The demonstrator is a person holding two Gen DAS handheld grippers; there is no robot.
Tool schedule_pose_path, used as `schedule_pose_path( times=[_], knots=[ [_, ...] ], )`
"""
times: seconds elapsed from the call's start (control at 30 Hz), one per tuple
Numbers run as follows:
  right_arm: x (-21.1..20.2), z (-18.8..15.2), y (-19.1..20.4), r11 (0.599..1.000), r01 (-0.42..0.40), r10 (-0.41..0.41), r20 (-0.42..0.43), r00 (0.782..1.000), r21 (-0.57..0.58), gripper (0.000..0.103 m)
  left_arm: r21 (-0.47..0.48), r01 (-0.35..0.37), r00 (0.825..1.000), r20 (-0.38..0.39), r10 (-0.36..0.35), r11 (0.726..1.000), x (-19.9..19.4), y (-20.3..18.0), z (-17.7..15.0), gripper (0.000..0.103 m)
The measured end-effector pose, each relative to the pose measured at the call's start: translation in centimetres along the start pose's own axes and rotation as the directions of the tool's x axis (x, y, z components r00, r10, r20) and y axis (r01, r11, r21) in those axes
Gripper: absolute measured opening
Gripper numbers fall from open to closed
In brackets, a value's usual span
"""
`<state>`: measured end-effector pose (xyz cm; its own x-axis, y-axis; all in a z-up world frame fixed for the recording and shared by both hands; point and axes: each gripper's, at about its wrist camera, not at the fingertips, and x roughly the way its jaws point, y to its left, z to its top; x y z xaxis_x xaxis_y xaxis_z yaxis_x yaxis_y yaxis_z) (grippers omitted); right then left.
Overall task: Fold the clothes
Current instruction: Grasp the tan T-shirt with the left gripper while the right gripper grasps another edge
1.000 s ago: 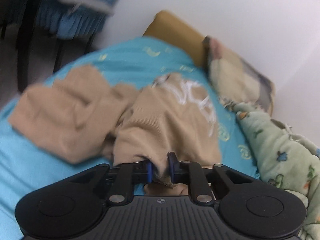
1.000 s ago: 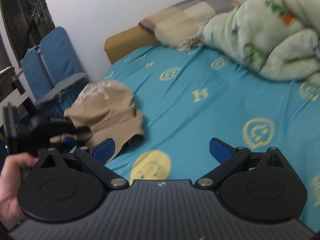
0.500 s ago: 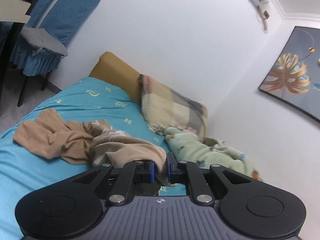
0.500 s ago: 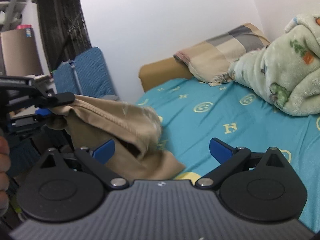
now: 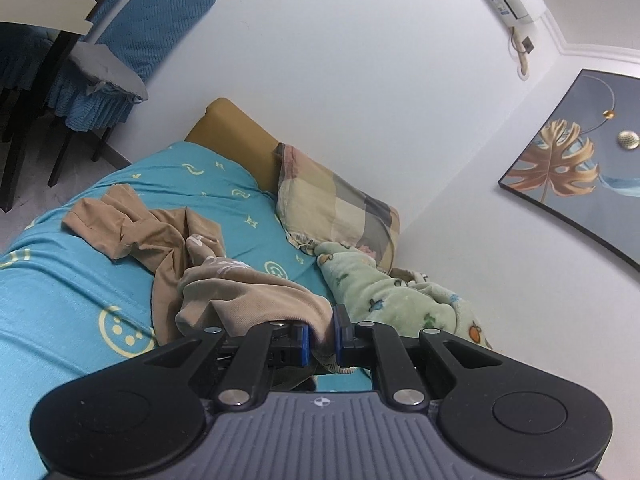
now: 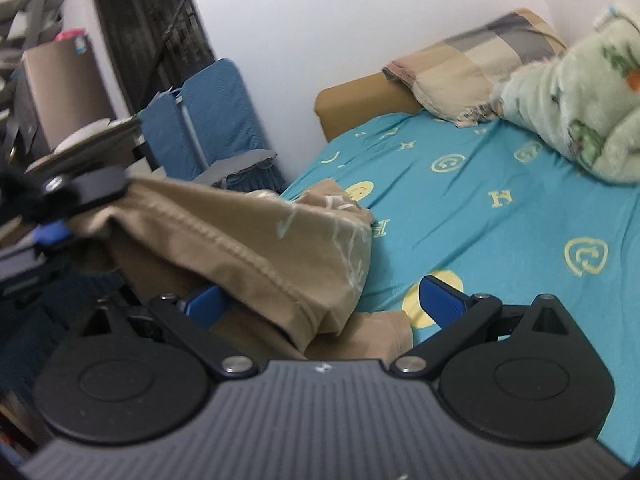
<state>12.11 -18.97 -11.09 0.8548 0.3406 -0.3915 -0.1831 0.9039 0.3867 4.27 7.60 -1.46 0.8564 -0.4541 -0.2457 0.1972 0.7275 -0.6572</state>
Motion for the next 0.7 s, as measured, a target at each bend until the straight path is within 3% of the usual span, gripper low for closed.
schedule_pose_path(
  times=[0.13, 0.23, 0.3, 0.43, 0.5, 0.57, 0.7],
  knots=[
    [1.2, -0.2, -1.5, 0.996, 0.079, -0.077, -0.050, 0.996, 0.046, 0.103, -0.002, 0.017, 1.000, -0.001, -0.017, 1.000, -0.6, -0.2, -0.4, 0.012],
    [2.8, -0.9, -2.9, 0.989, 0.123, -0.111, -0.144, 0.983, 0.081, 0.103, 0.004, 0.025, 1.000, -0.003, -0.025, 1.000, -0.1, -0.6, -0.4, 0.011],
    [3.9, -1.6, -3.7, 0.988, 0.105, -0.080, -0.209, 0.975, 0.112, 0.103, 0.008, 0.019, 1.000, -0.011, -0.019, 1.000, 0.2, -0.6, -0.4, 0.011],
    [3.6, -1.0, -3.8, 0.978, 0.197, -0.184, -0.165, 0.969, 0.069, 0.103, -0.003, 0.002, 1.000, -0.021, -0.002, 1.000, 0.6, -0.2, -0.5, 0.011],
    [1.6, 0.4, -4.0, 0.958, 0.278, -0.276, -0.036, 0.961, 0.075, 0.103, -0.017, 0.001, 1.000, -0.025, -0.002, 1.000, 0.7, 0.1, -0.4, 0.011],
    [-1.0, 2.4, -4.2, 0.942, 0.317, -0.330, 0.122, 0.936, 0.112, 0.103, -0.024, 0.018, 0.999, -0.035, -0.019, 1.000, 0.8, 0.0, -0.5, 0.011],
    [-5.9, 5.7, -3.1, 0.947, 0.307, -0.319, 0.373, 0.871, 0.093, 0.103, 0.018, 0.074, 0.995, -0.071, -0.072, 0.997, 1.4, -1.0, -0.8, 0.012]
  ],
)
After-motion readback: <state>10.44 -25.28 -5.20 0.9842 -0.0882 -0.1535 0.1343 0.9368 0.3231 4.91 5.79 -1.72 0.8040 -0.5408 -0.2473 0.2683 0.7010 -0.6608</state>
